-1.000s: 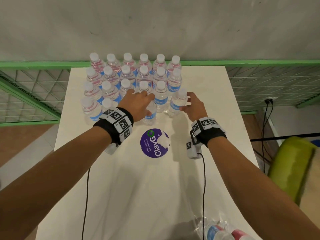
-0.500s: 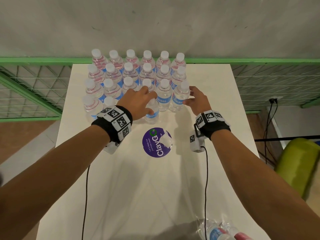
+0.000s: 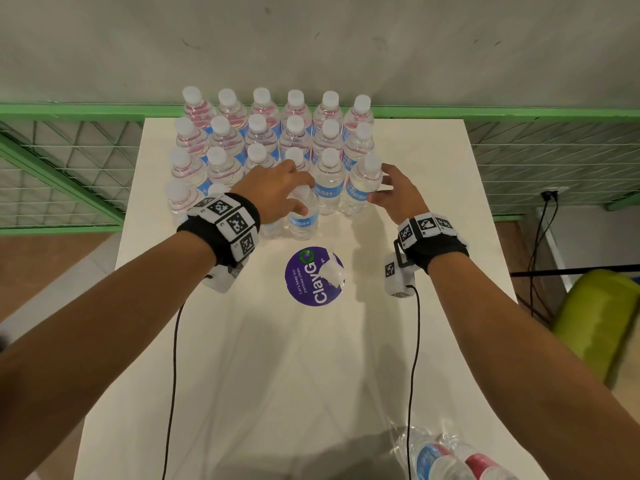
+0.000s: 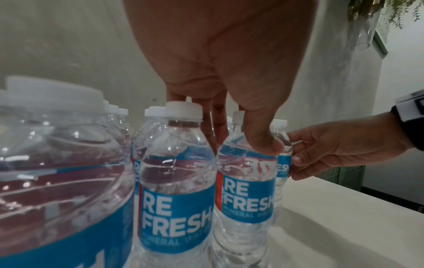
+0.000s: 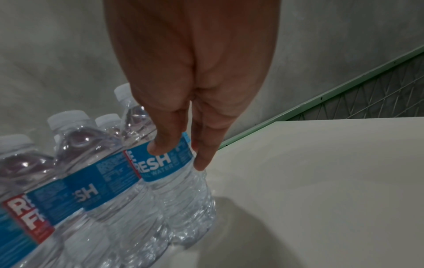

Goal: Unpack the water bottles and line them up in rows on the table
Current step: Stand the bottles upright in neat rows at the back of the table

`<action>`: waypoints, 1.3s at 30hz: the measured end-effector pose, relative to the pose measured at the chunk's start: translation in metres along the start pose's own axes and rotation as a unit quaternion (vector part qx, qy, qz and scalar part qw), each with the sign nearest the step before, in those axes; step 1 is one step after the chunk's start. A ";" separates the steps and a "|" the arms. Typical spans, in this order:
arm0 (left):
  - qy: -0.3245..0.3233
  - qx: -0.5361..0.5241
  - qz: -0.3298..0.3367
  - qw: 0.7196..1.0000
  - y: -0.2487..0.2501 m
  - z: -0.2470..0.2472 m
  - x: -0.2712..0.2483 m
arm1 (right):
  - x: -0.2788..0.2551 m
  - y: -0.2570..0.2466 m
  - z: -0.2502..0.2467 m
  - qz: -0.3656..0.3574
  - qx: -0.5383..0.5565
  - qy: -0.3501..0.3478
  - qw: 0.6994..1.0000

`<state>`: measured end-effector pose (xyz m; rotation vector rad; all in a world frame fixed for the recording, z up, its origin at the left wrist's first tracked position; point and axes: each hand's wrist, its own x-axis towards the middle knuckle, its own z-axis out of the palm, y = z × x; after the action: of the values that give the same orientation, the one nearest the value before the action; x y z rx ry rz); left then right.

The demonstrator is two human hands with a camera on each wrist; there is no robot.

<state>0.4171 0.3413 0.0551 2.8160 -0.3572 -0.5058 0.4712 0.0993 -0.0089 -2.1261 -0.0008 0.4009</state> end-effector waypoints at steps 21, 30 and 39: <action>-0.014 0.086 -0.010 0.996 0.006 -0.009 0.003 | -0.003 -0.001 0.003 -0.017 -0.008 0.009 1.000; -0.006 0.063 -0.007 0.998 0.004 -0.007 -0.002 | -0.004 -0.004 0.004 -0.009 -0.009 0.017 1.000; 0.004 0.064 -0.007 0.998 0.002 -0.001 -0.004 | -0.002 -0.007 0.006 -0.005 -0.016 0.033 0.999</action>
<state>0.4133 0.3405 0.0584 2.9454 -0.3807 -0.4916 0.4684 0.1077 -0.0061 -2.1698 0.0208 0.3267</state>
